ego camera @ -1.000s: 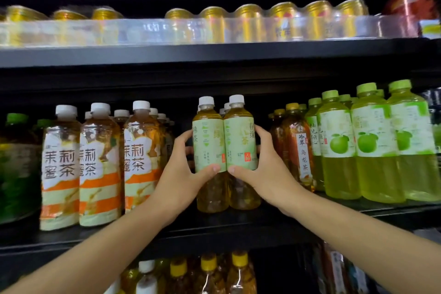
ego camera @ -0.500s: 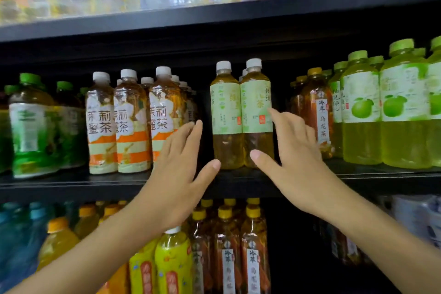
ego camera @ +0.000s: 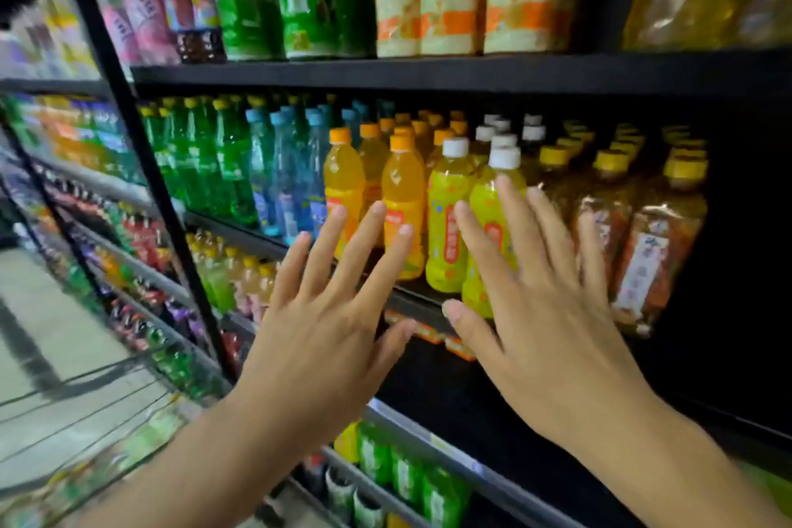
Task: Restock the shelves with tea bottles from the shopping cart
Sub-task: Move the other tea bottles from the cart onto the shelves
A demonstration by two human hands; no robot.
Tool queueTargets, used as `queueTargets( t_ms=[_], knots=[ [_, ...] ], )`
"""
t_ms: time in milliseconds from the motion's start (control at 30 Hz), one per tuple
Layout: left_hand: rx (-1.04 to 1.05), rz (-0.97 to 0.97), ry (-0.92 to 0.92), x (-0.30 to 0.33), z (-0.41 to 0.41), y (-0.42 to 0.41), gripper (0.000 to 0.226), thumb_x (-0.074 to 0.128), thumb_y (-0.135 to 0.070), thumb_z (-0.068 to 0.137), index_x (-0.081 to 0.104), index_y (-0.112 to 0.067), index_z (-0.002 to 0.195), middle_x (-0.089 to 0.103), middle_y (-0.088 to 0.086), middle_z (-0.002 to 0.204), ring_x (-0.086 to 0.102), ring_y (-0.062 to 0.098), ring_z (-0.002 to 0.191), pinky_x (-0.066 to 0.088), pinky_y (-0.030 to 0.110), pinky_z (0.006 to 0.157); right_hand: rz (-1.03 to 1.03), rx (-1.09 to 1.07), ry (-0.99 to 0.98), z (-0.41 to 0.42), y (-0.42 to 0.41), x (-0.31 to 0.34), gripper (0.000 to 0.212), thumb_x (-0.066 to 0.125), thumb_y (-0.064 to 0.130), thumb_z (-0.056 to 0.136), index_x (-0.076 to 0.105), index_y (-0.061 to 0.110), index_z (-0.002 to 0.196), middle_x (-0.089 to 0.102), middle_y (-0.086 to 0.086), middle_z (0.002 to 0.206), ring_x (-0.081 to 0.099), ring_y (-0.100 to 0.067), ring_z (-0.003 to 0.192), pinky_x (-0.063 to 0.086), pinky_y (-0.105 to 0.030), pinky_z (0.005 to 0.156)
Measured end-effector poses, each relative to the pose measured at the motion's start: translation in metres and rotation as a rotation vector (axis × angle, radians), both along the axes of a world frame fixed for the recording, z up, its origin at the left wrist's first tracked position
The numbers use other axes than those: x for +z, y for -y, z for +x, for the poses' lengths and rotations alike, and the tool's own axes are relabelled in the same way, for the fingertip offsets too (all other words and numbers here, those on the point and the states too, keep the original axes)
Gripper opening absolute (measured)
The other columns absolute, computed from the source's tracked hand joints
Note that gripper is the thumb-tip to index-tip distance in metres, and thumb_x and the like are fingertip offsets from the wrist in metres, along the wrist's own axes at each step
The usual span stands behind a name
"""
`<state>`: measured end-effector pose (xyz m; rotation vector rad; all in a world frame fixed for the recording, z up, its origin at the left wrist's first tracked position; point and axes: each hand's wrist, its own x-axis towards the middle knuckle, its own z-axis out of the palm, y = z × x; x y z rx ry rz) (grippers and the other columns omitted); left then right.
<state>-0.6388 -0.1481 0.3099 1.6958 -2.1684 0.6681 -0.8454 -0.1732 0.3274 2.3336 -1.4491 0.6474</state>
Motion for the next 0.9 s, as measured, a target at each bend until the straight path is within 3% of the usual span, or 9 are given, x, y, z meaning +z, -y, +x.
queueTargets(
  t_ms=[300, 500, 767, 900],
  knots=[
    [0.327, 0.213, -0.110, -0.107, 0.108, -0.082, 0.071, 0.026, -0.062, 0.100, 0.019, -0.030, 0.162, 0.018, 0.004, 0.170, 0.014, 0.034, 0.156, 0.025, 0.059, 0.120, 0.283, 0.093, -0.046, 0.120, -0.047, -0.108, 0.074, 0.026, 0.062, 0.096, 0.018, 0.030, 0.161, 0.012, -0.011, 0.170, 0.017, -0.039, 0.154, 0.015, -0.066, 0.120],
    [0.427, 0.374, -0.194, -0.171, 0.186, -0.139, 0.072, 0.027, -0.061, 0.098, 0.037, -0.022, 0.158, 0.033, 0.011, 0.164, 0.028, 0.041, 0.151, 0.028, 0.059, 0.117, 0.475, 0.140, -0.115, 0.210, -0.087, -0.169, 0.075, 0.015, 0.065, 0.096, 0.006, 0.033, 0.162, 0.000, -0.007, 0.171, 0.008, -0.035, 0.156, 0.007, -0.064, 0.123],
    [0.569, 0.537, -0.284, -0.228, 0.294, -0.190, 0.072, 0.028, -0.061, 0.096, 0.036, -0.024, 0.157, 0.034, 0.010, 0.164, 0.028, 0.042, 0.150, 0.031, 0.059, 0.115, 0.616, 0.157, -0.185, 0.321, -0.122, -0.231, 0.072, 0.019, 0.063, 0.098, 0.014, 0.030, 0.162, 0.009, -0.010, 0.170, 0.017, -0.038, 0.153, 0.015, -0.065, 0.120],
    [0.646, 0.566, -0.299, -0.243, 0.338, -0.208, 0.073, 0.026, -0.063, 0.097, 0.030, -0.026, 0.160, 0.029, 0.009, 0.166, 0.022, 0.040, 0.153, 0.026, 0.059, 0.118, 0.650, 0.211, -0.217, 0.363, -0.122, -0.249, 0.072, 0.029, 0.060, 0.101, 0.004, 0.032, 0.163, -0.003, -0.008, 0.171, 0.003, -0.035, 0.156, 0.002, -0.062, 0.122]
  ],
)
